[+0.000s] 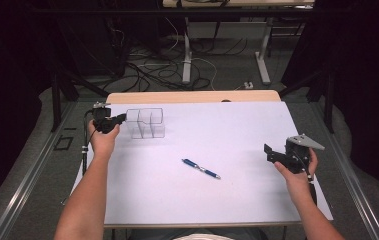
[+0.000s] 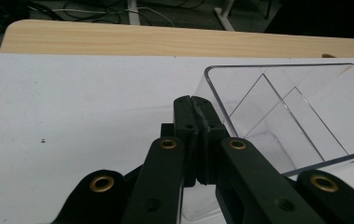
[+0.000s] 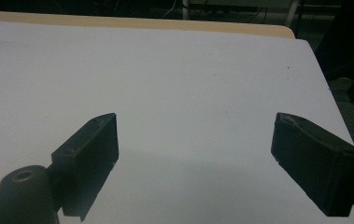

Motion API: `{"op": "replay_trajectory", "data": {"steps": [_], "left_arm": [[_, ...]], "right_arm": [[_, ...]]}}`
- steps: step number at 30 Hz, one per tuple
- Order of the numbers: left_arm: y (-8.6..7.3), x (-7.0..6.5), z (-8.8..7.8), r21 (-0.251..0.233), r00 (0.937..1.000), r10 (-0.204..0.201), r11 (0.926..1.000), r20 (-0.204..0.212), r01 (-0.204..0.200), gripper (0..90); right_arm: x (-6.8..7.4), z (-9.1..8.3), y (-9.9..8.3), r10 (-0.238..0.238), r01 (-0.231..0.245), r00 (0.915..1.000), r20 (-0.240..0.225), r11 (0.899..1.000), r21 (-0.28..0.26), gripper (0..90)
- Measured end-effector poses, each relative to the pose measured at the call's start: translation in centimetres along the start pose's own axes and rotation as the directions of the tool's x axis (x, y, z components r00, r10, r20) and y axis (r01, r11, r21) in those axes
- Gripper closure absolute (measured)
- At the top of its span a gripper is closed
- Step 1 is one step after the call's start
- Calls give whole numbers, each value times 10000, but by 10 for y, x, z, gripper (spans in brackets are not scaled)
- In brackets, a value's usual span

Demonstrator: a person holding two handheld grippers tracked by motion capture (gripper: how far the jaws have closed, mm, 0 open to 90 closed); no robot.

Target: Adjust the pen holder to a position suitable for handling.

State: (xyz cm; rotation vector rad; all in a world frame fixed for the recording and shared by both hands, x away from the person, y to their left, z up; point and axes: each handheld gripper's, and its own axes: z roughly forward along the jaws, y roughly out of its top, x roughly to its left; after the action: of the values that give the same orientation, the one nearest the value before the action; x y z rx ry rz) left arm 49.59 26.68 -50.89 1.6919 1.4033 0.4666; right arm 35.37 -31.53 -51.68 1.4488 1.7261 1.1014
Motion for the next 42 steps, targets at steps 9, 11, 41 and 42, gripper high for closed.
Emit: {"op": "replay_trajectory", "data": {"steps": [9,11,41,42], "left_arm": [[-1,-14,7,-133,9992,61,9999,403,-55,900],[-1,-17,9,-160,9989,69,9999,461,-62,900],[0,-61,37,-146,9923,-36,9999,1239,55,900],[0,-63,39,-210,9927,-38,9998,1209,64,900]], "right_arm": [[0,0,0,-15,15,10000,-10,10000,4,146],[0,1,-1,-3,2,10000,-48,10000,-52,146],[-1,2,-2,41,-40,9999,-168,10000,55,147],[-1,3,-2,107,-107,9998,-161,9999,22,147]]}}
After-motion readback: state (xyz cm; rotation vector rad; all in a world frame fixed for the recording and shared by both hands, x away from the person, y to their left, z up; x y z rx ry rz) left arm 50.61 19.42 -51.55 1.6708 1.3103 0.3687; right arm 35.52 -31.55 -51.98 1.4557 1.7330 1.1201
